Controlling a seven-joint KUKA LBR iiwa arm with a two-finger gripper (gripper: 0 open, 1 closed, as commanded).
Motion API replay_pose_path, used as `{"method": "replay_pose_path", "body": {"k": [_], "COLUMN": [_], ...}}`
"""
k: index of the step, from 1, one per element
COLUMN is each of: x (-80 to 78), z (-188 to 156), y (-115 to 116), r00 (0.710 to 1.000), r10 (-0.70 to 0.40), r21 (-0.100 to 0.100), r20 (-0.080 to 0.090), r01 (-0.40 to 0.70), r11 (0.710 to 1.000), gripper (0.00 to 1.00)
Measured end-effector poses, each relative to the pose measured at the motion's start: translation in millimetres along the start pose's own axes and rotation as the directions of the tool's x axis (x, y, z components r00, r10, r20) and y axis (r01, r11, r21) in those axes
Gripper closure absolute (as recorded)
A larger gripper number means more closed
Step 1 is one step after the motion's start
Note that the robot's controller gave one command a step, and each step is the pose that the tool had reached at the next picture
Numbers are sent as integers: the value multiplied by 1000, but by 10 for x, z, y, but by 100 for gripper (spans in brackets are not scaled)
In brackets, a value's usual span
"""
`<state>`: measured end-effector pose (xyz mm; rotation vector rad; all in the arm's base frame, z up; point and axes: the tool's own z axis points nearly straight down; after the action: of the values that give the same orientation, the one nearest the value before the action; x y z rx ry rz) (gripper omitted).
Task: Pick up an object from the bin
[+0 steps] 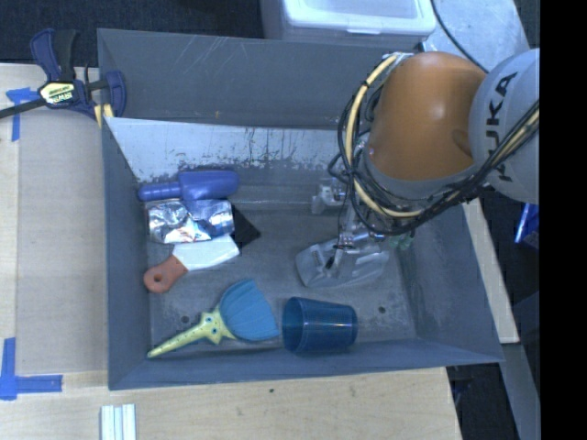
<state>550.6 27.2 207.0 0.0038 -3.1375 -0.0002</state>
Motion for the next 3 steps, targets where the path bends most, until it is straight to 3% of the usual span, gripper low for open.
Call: {"method": "replay_pose_path", "body": {"k": [1, 2, 3], "x": [-17, -239, -296], "z": [-38, 1226, 725], "y": [-1, -504, -503], "r00": [1000, 996, 982], "r10": [1, -85, -188], "r21": [0, 0, 2], "r20": [8, 4, 14], "r01": [-1, 85, 188], "r11": [1000, 996, 982], "gripper": [0, 0, 0]}}
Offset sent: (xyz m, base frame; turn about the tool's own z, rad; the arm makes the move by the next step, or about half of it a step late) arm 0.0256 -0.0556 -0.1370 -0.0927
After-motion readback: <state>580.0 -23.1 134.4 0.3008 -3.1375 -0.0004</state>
